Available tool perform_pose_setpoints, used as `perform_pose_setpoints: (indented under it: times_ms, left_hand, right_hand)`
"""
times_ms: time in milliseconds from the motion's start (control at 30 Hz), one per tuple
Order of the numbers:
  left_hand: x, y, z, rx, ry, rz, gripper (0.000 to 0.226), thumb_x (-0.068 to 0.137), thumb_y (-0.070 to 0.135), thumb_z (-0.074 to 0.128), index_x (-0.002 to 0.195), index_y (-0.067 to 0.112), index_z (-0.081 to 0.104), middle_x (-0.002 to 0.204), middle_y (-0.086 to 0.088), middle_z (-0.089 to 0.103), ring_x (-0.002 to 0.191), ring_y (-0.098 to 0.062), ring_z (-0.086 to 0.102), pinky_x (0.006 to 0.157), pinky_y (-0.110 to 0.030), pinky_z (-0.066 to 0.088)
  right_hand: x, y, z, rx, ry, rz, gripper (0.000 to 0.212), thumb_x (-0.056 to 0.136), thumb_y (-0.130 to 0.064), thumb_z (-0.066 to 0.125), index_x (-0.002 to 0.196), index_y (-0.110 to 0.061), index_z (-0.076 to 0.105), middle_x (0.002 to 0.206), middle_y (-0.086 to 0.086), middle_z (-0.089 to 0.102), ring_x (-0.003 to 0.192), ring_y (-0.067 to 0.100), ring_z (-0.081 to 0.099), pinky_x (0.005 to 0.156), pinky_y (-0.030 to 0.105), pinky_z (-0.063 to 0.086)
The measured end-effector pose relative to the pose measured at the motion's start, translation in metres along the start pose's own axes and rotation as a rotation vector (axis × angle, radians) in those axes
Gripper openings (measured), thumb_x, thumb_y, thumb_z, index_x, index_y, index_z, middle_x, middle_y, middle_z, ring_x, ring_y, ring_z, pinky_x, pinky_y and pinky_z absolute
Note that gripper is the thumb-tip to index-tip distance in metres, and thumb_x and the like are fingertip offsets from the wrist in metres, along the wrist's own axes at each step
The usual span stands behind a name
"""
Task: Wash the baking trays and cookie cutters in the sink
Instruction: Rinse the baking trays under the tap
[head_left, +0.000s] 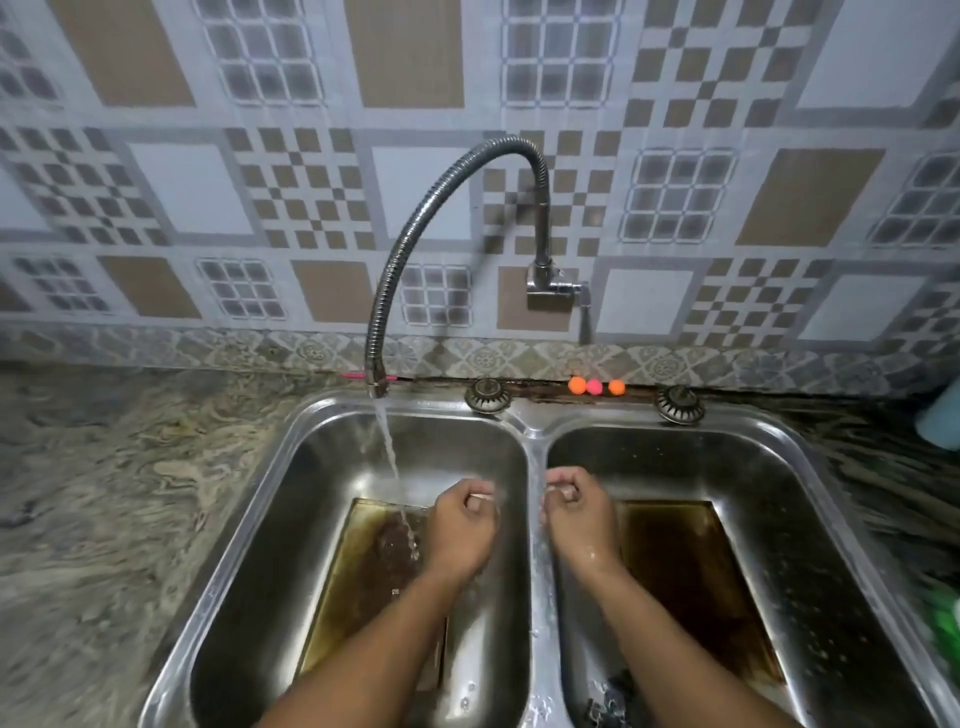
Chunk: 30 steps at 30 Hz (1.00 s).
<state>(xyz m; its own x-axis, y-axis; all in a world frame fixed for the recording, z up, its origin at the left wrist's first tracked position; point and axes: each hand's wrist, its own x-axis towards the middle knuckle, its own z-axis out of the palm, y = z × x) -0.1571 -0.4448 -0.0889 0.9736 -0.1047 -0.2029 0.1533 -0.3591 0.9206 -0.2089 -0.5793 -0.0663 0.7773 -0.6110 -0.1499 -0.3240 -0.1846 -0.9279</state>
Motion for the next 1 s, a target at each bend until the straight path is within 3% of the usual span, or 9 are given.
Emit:
perform_pose_setpoints:
  times_ms: [100, 267, 367, 467, 600, 700, 767, 867, 1000]
  left_hand:
    - [0.011, -0.031, -0.062, 0.104, 0.059, -0.096, 0.019, 0.092, 0.010, 0.057, 0.095, 0.025, 0.070, 0.089, 0.004, 0.073, 0.081, -0.019, 0.067, 0.066, -0.021, 0.048]
    - [0.014, -0.106, -0.141, 0.387, 0.007, -0.288, 0.031, 0.094, 0.018, 0.065, 0.125, 0.019, 0.064, 0.123, -0.006, 0.067, 0.104, -0.021, 0.062, 0.081, -0.025, 0.050]
    - [0.005, -0.139, -0.162, 0.317, -0.054, -0.338, 0.041, 0.095, 0.010, 0.063, 0.135, 0.017, 0.055, 0.131, -0.007, 0.060, 0.106, -0.018, 0.057, 0.071, -0.012, 0.045]
    - [0.001, -0.157, -0.166, 0.285, -0.047, -0.280, 0.041, 0.093, 0.005, 0.063, 0.128, 0.024, 0.057, 0.116, -0.004, 0.069, 0.098, -0.019, 0.065, 0.082, -0.034, 0.058]
    - [-0.003, -0.158, -0.163, 0.293, 0.074, -0.191, 0.047, 0.087, -0.002, 0.064, 0.125, 0.025, 0.062, 0.113, -0.009, 0.071, 0.096, -0.024, 0.067, 0.078, -0.028, 0.052]
    - [-0.002, -0.153, -0.162, 0.309, 0.145, -0.139, 0.059, 0.086, -0.009, 0.057, 0.131, 0.030, 0.063, 0.117, -0.005, 0.068, 0.100, -0.023, 0.064, 0.088, -0.034, 0.053]
    - [-0.001, -0.148, -0.163, 0.280, 0.163, -0.100, 0.061, 0.088, -0.009, 0.054, 0.131, 0.034, 0.062, 0.117, -0.004, 0.068, 0.098, -0.022, 0.065, 0.087, -0.039, 0.056]
    - [0.001, -0.131, -0.164, 0.232, 0.126, 0.004, 0.062, 0.090, -0.004, 0.053, 0.126, 0.046, 0.058, 0.116, 0.007, 0.066, 0.094, -0.016, 0.066, 0.078, -0.044, 0.061]
    - [0.006, -0.091, -0.158, 0.166, 0.070, 0.133, 0.056, 0.095, 0.002, 0.053, 0.128, 0.048, 0.056, 0.120, 0.016, 0.062, 0.093, -0.015, 0.067, 0.072, -0.034, 0.062]
  right_hand:
    - [-0.026, 0.001, 0.064, -0.044, -0.096, 0.010, 0.017, 0.088, -0.007, 0.061, 0.094, -0.021, 0.068, 0.082, -0.005, 0.068, 0.077, 0.017, 0.065, 0.076, 0.033, 0.056]
    - [-0.051, 0.052, 0.141, -0.328, -0.254, 0.247, 0.011, 0.099, -0.025, 0.053, 0.100, -0.016, 0.060, 0.099, 0.004, 0.065, 0.096, 0.022, 0.063, 0.085, 0.033, 0.052]
    - [-0.065, 0.084, 0.163, -0.430, -0.257, 0.307, 0.010, 0.099, -0.027, 0.052, 0.098, -0.019, 0.059, 0.104, 0.005, 0.068, 0.096, 0.022, 0.063, 0.083, 0.033, 0.052]
    - [-0.077, 0.094, 0.169, -0.480, -0.126, 0.313, 0.020, 0.094, -0.007, 0.053, 0.086, -0.025, 0.058, 0.088, -0.002, 0.067, 0.079, 0.014, 0.059, 0.067, 0.028, 0.047]
    - [-0.085, 0.088, 0.169, -0.469, -0.069, 0.340, 0.024, 0.091, -0.004, 0.051, 0.076, -0.019, 0.063, 0.075, -0.003, 0.066, 0.073, 0.016, 0.058, 0.064, 0.031, 0.045]
    - [-0.085, 0.082, 0.169, -0.343, -0.071, 0.305, 0.020, 0.091, -0.006, 0.056, 0.096, -0.023, 0.066, 0.084, -0.001, 0.062, 0.079, 0.015, 0.055, 0.069, 0.024, 0.043]
    - [-0.087, 0.076, 0.169, -0.204, 0.001, 0.338, 0.023, 0.090, 0.002, 0.055, 0.093, -0.017, 0.068, 0.081, 0.005, 0.065, 0.076, 0.017, 0.057, 0.072, 0.029, 0.049]
    - [-0.089, 0.061, 0.163, -0.105, 0.108, 0.342, 0.029, 0.092, 0.003, 0.057, 0.091, -0.024, 0.067, 0.087, 0.011, 0.068, 0.078, 0.018, 0.057, 0.079, 0.038, 0.053]
    - [-0.086, 0.041, 0.141, -0.045, 0.183, 0.238, 0.032, 0.095, -0.004, 0.059, 0.098, -0.035, 0.064, 0.101, -0.001, 0.060, 0.081, 0.015, 0.060, 0.065, 0.022, 0.046]
